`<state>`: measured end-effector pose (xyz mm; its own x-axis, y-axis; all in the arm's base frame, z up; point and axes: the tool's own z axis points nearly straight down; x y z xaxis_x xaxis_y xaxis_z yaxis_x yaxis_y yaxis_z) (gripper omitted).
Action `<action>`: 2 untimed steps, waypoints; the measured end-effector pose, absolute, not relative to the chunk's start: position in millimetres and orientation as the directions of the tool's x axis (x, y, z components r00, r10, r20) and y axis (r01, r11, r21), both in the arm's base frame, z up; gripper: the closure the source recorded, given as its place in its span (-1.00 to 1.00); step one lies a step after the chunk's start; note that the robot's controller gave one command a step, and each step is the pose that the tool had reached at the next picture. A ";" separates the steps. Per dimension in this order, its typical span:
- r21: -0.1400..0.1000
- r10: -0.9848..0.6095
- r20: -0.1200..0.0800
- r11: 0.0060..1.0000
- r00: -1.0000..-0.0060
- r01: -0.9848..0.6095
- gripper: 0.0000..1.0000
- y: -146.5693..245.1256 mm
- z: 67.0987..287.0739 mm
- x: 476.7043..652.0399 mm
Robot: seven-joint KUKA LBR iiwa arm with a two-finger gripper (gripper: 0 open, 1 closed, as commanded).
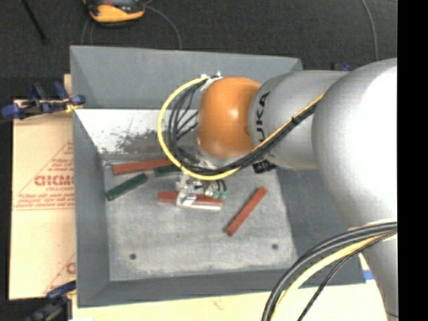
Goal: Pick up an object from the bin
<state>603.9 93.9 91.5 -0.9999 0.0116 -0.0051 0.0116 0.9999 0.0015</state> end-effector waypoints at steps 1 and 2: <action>-0.002 -0.033 0.002 0.999 -0.999 -0.033 1.00 113.7 119.3 607.9; 0.001 -0.043 -0.004 0.999 -0.999 -0.043 1.00 83.9 224.8 600.8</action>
Offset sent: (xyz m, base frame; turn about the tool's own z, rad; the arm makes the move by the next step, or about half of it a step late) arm -0.0042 -0.0092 0.1325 -0.0574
